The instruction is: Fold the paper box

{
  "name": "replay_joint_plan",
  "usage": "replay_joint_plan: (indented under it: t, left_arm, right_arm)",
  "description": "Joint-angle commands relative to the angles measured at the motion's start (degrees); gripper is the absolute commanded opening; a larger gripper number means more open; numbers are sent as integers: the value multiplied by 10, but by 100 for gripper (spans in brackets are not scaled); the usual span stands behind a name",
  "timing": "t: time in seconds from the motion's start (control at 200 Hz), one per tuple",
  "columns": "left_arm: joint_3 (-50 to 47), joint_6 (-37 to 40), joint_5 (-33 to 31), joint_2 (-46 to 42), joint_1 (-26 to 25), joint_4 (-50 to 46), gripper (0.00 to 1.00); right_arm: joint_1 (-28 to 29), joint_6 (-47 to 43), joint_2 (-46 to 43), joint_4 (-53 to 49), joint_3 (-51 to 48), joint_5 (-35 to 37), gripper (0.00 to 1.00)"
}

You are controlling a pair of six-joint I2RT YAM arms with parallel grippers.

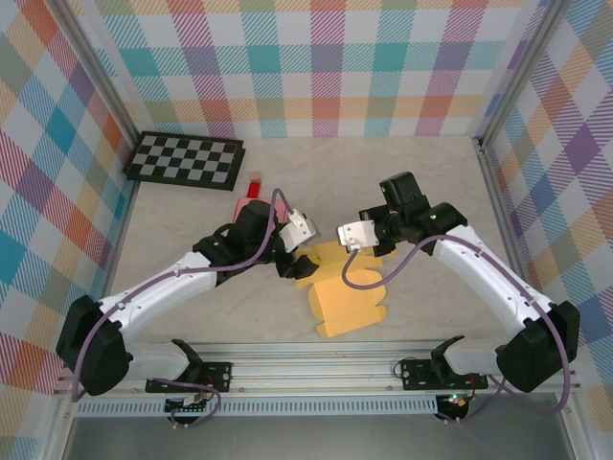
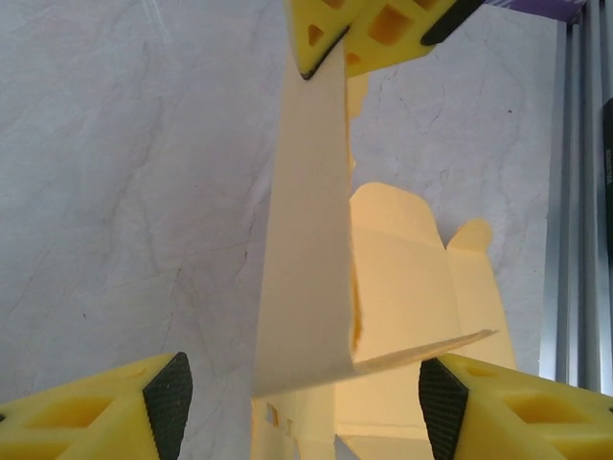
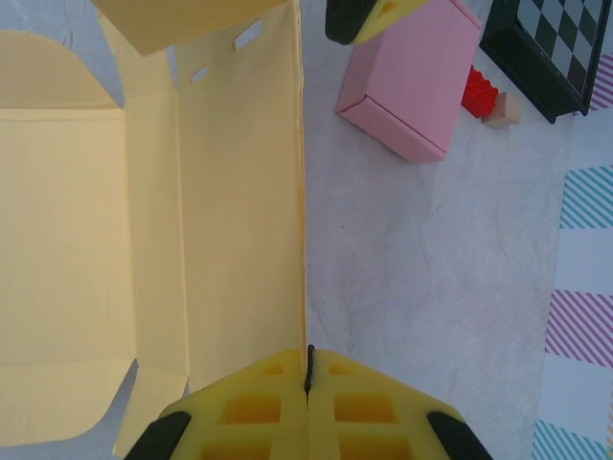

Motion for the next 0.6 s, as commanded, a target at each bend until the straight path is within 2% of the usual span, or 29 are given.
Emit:
replay_joint_plan:
  t: [0.0, 0.12, 0.155, 0.205, 0.25, 0.31, 0.37, 0.405, 0.44, 0.495, 0.525, 0.595]
  left_arm:
    - [30, 14, -11, 14, -7, 7, 65]
    - [52, 18, -11, 31, -7, 8, 61]
    - [57, 18, -4, 35, -8, 8, 52]
    - [65, 19, 3, 41, -8, 5, 26]
    - [67, 20, 5, 44, -8, 4, 10]
    - [65, 24, 3, 47, -10, 3, 0]
    - [59, 24, -5, 46, -10, 4, 0]
    - [55, 18, -18, 45, -10, 5, 4]
    - [50, 7, -40, 41, -10, 10, 14]
    - [37, -21, -82, 28, -9, 23, 41]
    - [27, -42, -110, 20, -8, 32, 52]
    - [3, -106, -172, -5, -1, 50, 65]
  right_arm:
    - [5, 11, -12, -14, 14, -47, 0]
    - [6, 14, -16, -20, 9, -57, 0]
    - [7, 14, -17, -20, 8, -57, 0]
    - [7, 15, -17, -21, 5, -54, 0]
    - [6, 15, -16, -21, 3, -48, 0]
    - [6, 16, -13, -19, 0, -35, 0]
    - [6, 26, -11, -10, -1, -23, 0]
    - [3, 37, -12, -1, -1, -18, 0]
    - [0, 49, -11, 9, -1, -12, 0]
    - [-4, 67, -12, 30, -5, 8, 0]
    - [-5, 75, -13, 45, -11, 24, 0]
    - [-7, 89, -17, 77, -26, 59, 0]
